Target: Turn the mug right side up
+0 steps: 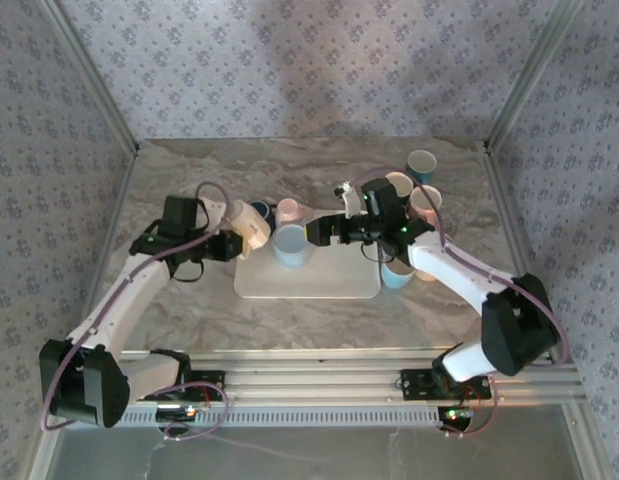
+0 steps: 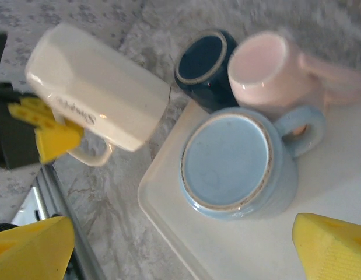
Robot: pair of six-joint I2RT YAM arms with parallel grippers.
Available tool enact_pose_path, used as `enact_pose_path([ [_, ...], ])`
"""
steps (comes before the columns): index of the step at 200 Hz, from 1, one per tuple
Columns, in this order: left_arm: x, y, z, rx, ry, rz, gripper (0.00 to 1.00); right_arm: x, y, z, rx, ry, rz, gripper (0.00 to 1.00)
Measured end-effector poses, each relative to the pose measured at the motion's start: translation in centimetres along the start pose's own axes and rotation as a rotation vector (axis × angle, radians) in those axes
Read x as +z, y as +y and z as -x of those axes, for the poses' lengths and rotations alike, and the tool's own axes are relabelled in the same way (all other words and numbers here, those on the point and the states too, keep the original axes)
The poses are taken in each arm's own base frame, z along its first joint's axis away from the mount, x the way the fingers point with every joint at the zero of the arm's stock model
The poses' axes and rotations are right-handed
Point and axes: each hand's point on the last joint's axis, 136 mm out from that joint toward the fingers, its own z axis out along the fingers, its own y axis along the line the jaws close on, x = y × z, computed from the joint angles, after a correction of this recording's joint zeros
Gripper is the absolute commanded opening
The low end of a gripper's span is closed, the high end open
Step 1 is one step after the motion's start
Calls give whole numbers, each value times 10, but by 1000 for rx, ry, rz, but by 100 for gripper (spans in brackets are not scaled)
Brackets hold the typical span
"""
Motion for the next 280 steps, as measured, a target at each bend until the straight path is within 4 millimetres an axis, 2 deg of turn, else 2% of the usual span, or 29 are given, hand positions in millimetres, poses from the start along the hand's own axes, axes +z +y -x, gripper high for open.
enact_pose_path([
  [20, -17, -14, 19, -114, -9, -58, 0, -16, 10, 5, -171, -75, -1, 100],
  [38, -24, -28, 27, -209, 27, -119, 0, -29, 21, 8, -349, -133, -3, 100],
  [64, -24, -46, 23, -366, 101, -215, 0, -42, 33, 13, -616, -200, -30, 98],
  [99, -25, -64, 20, -591, 191, -319, 0, -43, 39, 22, -897, -251, -106, 94],
  [108, -27, -68, 21, -643, 207, -339, 0, -42, 40, 24, -972, -263, -122, 91],
  [127, -30, -76, 23, -735, 237, -380, 0, -39, 42, 23, -1115, -281, -148, 76],
  [142, -32, -82, 25, -784, 257, -408, 0, -36, 45, 21, -1213, -295, -159, 71],
  [168, -35, -93, 26, -832, 291, -433, 0, -31, 54, 22, -1317, -324, -160, 64],
  [216, -38, -117, 37, -838, 327, -480, 0, -19, 70, 18, -1422, -349, -130, 62],
  [235, -39, -125, 43, -821, 329, -495, 0, -13, 70, 16, -1439, -343, -131, 53],
  [250, -39, -128, 45, -819, 331, -496, 0, -12, 71, 20, -1448, -353, -155, 45],
  [280, -38, -132, 43, -816, 345, -499, 0, -16, 77, 32, -1454, -402, -203, 43],
])
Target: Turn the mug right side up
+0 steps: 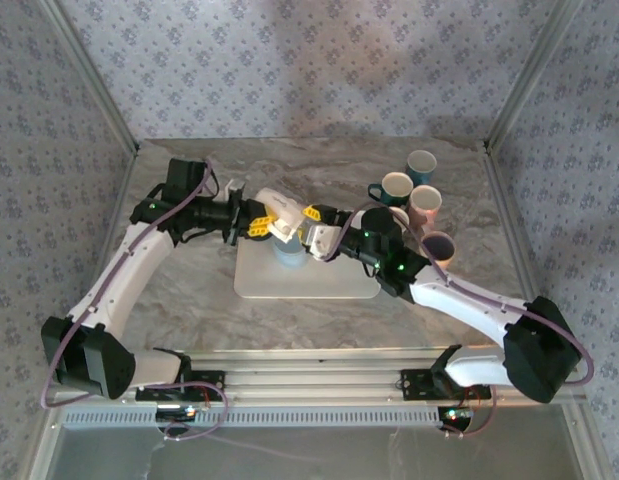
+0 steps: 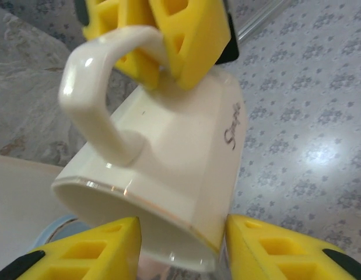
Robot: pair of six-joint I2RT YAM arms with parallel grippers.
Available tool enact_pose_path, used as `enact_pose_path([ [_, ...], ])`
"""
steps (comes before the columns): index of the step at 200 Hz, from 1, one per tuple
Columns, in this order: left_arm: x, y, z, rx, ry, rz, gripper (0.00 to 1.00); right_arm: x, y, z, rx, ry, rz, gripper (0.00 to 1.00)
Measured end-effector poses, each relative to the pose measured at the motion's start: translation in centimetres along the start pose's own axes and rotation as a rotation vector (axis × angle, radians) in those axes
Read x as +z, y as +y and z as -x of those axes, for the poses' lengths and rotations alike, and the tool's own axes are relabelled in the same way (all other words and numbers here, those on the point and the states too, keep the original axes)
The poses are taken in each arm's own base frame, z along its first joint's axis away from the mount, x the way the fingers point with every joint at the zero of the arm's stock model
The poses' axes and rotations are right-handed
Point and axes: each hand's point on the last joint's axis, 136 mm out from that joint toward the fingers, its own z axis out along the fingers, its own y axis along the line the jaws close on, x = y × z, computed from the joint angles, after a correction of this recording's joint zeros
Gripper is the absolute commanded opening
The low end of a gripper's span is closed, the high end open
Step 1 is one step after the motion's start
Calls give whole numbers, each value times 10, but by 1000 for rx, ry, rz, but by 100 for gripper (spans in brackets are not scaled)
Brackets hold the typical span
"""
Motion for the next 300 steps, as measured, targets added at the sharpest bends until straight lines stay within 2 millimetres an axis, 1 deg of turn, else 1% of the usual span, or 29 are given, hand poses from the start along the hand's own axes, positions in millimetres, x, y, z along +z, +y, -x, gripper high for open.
enact_pose_path([
  [17, 2, -1, -2, -1, 8, 0, 0, 1, -5, 5, -9, -8, -31, 39],
  [39, 1, -4, -2, 3, 6, -7, 0, 1, -9, 5, -18, -1, -59, 34],
  [50, 1, -6, -2, 4, 5, -11, 0, 1, -11, 5, -31, 4, -75, 27],
  [59, 1, -9, -2, 4, 3, -15, 0, 1, -12, 3, -36, 10, -89, 20],
  [64, 2, -10, -2, 3, 3, -17, 0, 1, -12, 3, -47, 10, -96, 12],
  [69, 1, -11, -2, -1, 1, -19, 1, 1, -13, 3, -55, 12, -102, 0],
  [78, 2, -12, -1, -18, 0, -23, 3, 1, -12, 0, -71, 20, -108, 0],
  [101, 3, -14, 3, -47, -7, -26, 15, 2, -7, -6, -87, 33, -116, 0],
  [118, 4, -13, 5, -51, -8, -26, 19, 1, -9, -7, -88, 33, -130, 0],
  [129, 5, -14, 5, -47, -7, -27, 28, 1, -8, -7, -87, 32, -132, 0],
  [136, 5, -15, 4, -33, -2, -30, 33, 1, -8, -8, -79, 34, -132, 0],
  [160, 7, -17, -3, 5, 30, -40, 45, 1, -6, -13, -35, 48, -127, 0],
  [175, 4, -20, -2, 29, 29, -48, 48, 0, -2, -21, 8, 75, -110, 0],
  [192, -4, -22, 6, 59, -4, -55, 52, -4, -1, -33, 87, 119, -102, 0],
  [213, -21, -19, 25, 99, -91, -43, 56, -15, -8, -50, 220, 183, -118, 0],
  [232, -34, -11, 41, 161, -186, 4, 56, -29, -20, -71, 389, 259, -164, 0],
  [263, -42, 3, 51, 304, -288, 104, 58, -47, -51, -110, 719, 424, -262, 0],
  [282, -45, 16, 55, 382, -329, 166, 59, -48, -70, -129, 885, 518, -317, 0],
  [290, -45, 22, 57, 404, -338, 188, 59, -45, -77, -136, 945, 559, -335, 0],
  [300, -46, 27, 58, 425, -347, 213, 59, -40, -80, -142, 1009, 606, -339, 0],
])
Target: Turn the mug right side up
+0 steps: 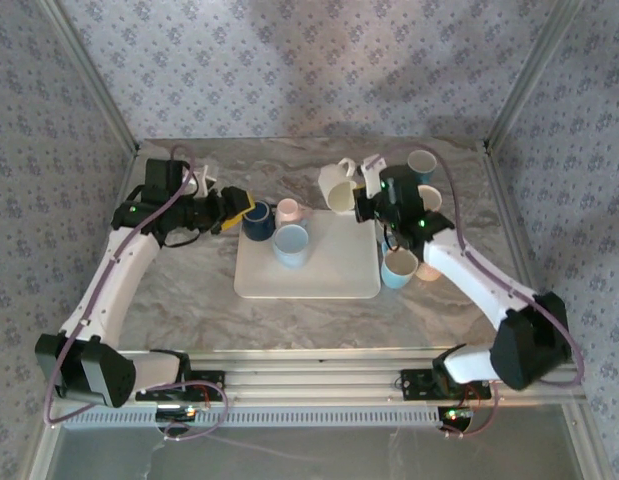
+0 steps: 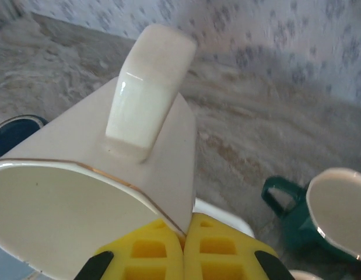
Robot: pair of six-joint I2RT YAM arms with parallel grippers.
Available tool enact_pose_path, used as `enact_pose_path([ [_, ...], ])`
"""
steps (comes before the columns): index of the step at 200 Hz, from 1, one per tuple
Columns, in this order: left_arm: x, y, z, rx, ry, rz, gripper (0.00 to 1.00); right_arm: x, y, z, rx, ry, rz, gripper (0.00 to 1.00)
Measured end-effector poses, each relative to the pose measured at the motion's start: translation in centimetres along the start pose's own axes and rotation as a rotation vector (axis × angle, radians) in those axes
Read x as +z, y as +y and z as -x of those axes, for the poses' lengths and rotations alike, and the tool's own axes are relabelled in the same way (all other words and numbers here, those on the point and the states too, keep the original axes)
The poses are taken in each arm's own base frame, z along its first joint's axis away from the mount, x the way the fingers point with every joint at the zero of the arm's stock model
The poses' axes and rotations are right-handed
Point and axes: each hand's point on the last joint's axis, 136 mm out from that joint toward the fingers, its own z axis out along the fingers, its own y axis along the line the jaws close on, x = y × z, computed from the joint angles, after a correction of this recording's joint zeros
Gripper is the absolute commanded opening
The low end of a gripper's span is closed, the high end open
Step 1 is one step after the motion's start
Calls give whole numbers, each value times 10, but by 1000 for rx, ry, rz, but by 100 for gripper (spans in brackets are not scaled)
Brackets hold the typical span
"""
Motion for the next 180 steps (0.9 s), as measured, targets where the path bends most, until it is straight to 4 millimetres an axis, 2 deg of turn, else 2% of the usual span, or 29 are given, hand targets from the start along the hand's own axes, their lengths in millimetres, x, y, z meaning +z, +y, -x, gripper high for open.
enact_pose_path([
  [23, -1, 9, 0, 50, -18, 40, 59, 16, -2, -3, 108, 104, -15, 0],
  [55, -3, 13, 0, 97, -30, 65, 59, 36, -7, -23, 224, 256, -55, 0],
  [82, -3, 16, -3, 111, -19, 77, 59, 55, -17, -32, 324, 357, -100, 0],
  [180, 3, 24, -6, 116, 15, 96, 59, 98, -35, -36, 524, 516, -217, 0],
])
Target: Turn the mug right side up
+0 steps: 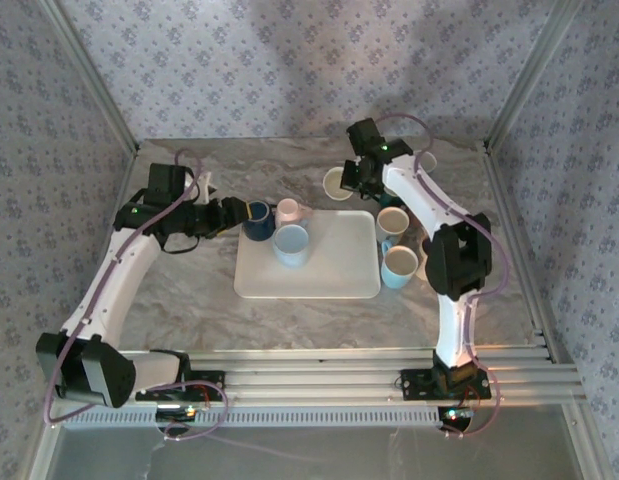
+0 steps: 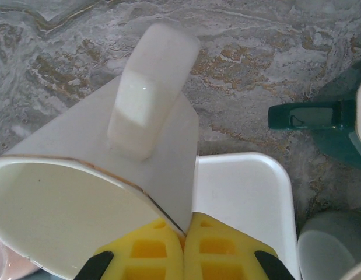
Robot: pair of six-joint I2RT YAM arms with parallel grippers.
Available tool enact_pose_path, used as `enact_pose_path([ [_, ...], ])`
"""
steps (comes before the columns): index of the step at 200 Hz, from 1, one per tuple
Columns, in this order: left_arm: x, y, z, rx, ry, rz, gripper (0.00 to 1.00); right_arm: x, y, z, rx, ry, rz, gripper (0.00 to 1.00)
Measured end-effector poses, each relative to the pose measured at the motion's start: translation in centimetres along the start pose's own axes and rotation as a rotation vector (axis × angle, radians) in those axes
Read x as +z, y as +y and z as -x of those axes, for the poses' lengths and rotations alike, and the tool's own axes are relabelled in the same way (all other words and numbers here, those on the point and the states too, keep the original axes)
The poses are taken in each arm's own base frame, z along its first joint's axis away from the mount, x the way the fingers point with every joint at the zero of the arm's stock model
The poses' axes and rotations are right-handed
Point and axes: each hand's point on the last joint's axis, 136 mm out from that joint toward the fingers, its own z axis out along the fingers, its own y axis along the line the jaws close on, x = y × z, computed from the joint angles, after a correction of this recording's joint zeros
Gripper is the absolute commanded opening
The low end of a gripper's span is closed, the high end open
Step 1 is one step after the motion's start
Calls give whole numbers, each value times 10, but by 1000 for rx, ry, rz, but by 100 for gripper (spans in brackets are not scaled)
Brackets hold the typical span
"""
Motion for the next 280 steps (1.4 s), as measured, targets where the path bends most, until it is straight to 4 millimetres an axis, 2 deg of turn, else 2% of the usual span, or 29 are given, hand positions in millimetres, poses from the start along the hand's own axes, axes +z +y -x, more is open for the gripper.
enact_pose_path([
  [64, 12, 8, -13, 68, 35, 1, 59, 33, -4, 6, 72, 65, -32, 0],
  [107, 12, 0, -14, 182, 0, -26, 59, 47, -6, 8, 118, 102, -38, 4],
  [167, -4, -18, -13, 356, -133, -48, 60, 50, 0, 13, 142, 125, -26, 6],
  [231, -3, -17, -11, 368, -138, -41, 61, 55, -7, 9, 179, 173, -31, 13],
  [280, -3, -16, -11, 367, -136, -41, 61, 55, -4, 12, 200, 189, 2, 19],
])
